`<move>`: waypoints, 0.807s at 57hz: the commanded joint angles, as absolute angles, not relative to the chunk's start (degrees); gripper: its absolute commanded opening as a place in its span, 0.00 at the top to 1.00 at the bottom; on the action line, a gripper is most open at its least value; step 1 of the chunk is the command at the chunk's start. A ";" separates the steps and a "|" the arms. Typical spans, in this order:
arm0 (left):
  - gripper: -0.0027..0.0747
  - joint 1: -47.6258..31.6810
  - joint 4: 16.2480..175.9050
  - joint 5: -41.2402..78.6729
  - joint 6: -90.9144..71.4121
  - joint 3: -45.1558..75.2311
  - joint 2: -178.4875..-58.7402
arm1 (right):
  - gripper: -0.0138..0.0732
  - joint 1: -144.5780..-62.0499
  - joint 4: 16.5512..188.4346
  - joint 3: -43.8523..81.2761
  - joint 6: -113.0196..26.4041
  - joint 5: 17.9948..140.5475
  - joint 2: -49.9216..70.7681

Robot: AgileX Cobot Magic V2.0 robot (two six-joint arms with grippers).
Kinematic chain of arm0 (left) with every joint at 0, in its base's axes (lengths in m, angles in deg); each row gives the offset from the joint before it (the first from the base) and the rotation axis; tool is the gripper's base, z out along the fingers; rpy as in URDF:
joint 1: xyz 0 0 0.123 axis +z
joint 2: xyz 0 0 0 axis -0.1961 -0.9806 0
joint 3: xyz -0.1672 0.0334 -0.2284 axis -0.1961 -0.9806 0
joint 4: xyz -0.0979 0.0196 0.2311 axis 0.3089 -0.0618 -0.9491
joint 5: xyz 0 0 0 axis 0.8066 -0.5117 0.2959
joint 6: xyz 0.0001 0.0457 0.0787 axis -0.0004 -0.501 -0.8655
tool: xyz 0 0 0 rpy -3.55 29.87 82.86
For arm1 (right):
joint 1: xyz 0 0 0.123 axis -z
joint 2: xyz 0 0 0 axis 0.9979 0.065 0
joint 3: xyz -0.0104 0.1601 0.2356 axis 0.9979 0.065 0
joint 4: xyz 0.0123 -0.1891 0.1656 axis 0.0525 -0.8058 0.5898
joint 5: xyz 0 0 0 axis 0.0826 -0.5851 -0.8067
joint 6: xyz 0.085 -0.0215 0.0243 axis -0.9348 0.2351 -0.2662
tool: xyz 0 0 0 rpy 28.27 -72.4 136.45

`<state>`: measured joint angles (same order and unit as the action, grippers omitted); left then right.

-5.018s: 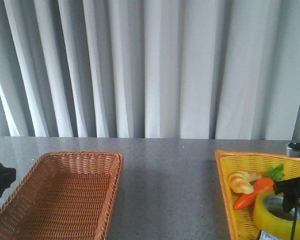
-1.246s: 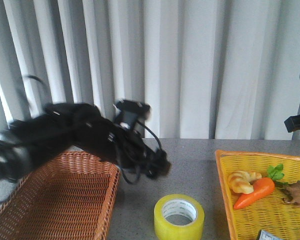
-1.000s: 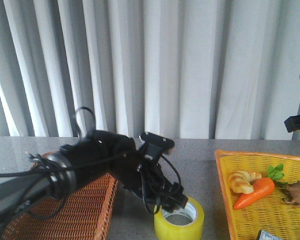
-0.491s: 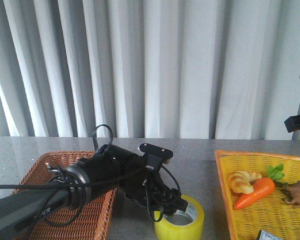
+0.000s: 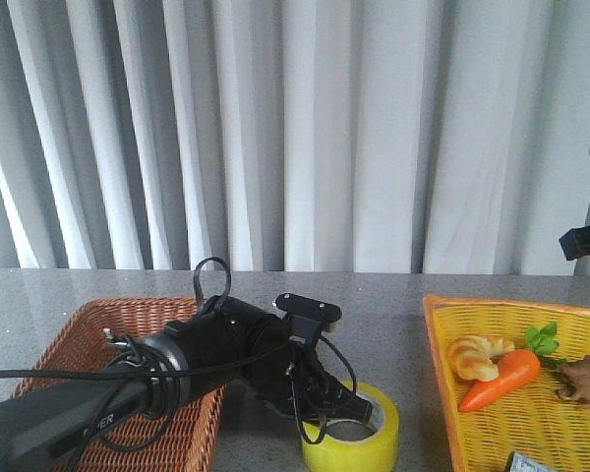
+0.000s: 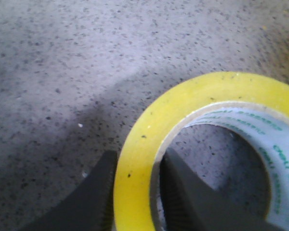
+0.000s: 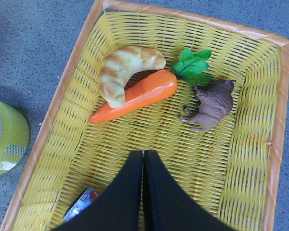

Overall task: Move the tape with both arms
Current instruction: 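Reach the left gripper over to the tape roll and grip it, then lift the tape roll with the left gripper and lower it into the brown basket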

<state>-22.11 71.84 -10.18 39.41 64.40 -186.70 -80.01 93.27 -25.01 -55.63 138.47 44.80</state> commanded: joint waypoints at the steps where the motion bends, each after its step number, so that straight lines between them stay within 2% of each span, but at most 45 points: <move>1: 0.95 -22.02 71.71 -7.15 39.88 67.38 -182.40 | 0.85 -79.73 93.66 -26.33 -55.57 136.08 42.71; 4: 0.98 -22.02 71.71 -7.31 39.88 68.76 -181.91 | 0.85 -79.73 93.66 -26.33 -55.57 136.08 42.71; 21: 0.97 -22.02 69.90 -9.10 38.07 74.77 -176.13 | 0.85 -79.73 93.66 -26.33 -55.57 136.08 42.71; 46: 0.97 -21.09 46.51 -19.42 37.00 75.29 -164.00 | 0.85 -79.73 93.66 -26.33 -55.57 136.08 42.71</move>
